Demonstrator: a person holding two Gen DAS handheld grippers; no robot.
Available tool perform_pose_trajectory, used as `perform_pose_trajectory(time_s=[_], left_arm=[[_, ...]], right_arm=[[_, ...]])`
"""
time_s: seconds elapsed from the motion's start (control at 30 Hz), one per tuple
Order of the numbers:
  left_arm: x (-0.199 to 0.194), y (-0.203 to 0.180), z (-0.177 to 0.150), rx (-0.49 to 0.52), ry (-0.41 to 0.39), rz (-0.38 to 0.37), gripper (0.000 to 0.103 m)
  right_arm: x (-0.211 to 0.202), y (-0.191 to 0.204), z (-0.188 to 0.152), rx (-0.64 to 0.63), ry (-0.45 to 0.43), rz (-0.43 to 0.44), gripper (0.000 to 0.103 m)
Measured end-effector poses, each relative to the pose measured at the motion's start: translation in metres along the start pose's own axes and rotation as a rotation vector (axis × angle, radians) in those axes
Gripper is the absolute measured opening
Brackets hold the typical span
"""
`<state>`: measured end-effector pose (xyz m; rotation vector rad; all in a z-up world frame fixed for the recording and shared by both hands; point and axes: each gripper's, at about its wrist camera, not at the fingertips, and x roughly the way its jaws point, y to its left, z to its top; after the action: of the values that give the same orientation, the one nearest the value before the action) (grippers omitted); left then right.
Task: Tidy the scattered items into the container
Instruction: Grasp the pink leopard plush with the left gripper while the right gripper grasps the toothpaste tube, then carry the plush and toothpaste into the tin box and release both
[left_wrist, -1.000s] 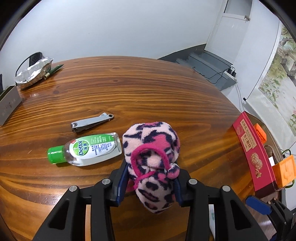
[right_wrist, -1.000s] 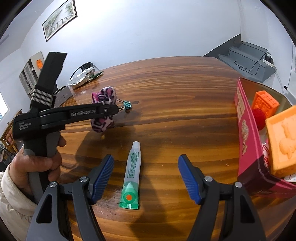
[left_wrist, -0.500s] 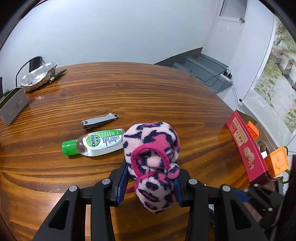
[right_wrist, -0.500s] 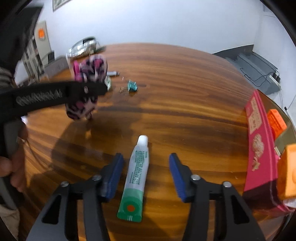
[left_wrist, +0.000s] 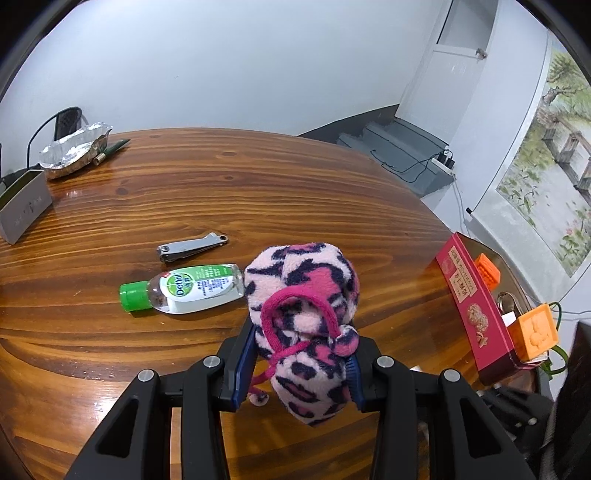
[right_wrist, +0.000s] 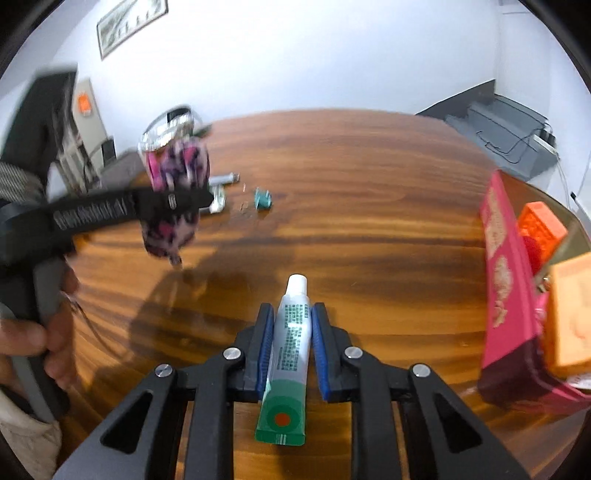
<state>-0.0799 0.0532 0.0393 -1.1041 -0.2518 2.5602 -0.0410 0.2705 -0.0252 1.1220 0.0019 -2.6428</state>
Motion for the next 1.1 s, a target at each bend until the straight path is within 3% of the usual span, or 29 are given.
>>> perform_pose_trajectory(time_s=[0.5,0.83,1.1], left_arm=[[-0.007,-0.037,-0.002,0.033,-0.008,-0.060,0.043],[0.001,-0.116,0.008,0.090,0.025,-0.218,0.043],[0.015,-0.198,0.022,0.171,0.054,-0.319,0.043]], right_arm=[[-0.088,-0.044,0.018,0.101,-0.204,-0.085,0.023],[-0.138,-0.148,0.017,0.257,-0.268,-0.284,0.023],[-0.135,-0.203,0.015,0.338,-0.246,-0.290,0.023]])
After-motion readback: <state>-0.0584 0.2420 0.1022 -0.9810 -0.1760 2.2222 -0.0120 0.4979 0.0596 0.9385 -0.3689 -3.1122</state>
